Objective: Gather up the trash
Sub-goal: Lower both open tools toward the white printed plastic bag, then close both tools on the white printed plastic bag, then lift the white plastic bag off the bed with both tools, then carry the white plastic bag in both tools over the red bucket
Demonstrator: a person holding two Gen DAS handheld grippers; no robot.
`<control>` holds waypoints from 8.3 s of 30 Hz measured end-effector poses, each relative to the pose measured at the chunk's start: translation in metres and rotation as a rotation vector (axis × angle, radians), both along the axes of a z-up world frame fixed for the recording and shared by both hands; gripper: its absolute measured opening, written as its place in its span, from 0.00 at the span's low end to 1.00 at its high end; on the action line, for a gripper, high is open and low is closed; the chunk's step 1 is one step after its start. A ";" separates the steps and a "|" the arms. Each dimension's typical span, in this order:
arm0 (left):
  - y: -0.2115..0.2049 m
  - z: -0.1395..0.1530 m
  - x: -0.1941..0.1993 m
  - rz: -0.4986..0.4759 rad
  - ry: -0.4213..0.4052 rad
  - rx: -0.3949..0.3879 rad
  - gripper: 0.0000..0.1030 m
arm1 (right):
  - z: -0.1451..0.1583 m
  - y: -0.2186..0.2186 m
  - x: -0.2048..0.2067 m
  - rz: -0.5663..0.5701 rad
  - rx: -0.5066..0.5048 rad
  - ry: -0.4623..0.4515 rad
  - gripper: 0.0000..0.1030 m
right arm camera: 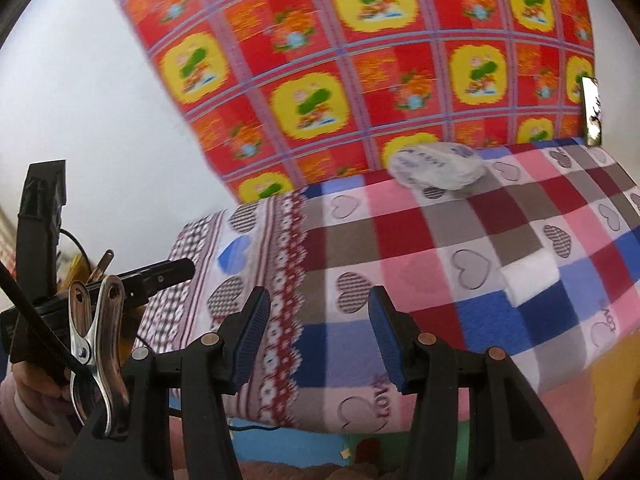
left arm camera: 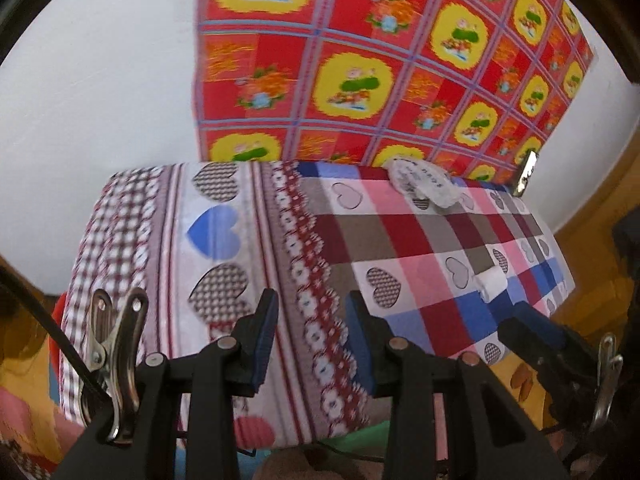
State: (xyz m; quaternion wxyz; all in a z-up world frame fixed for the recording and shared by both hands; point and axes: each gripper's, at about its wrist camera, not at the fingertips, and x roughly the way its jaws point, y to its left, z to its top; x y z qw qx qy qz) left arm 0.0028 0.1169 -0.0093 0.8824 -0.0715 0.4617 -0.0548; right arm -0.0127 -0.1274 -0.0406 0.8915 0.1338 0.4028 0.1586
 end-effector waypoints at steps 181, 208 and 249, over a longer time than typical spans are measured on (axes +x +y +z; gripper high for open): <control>0.051 -0.018 -0.136 0.449 -0.074 -0.114 0.16 | -0.025 0.165 -0.061 0.787 0.069 0.010 0.16; 0.241 -0.017 -0.244 0.836 -0.094 -0.067 0.16 | -0.036 0.401 -0.080 1.173 0.048 -0.012 0.16; 0.508 -0.254 -0.083 0.177 0.216 0.004 0.16 | -0.259 0.623 -0.018 0.327 -0.228 0.310 0.16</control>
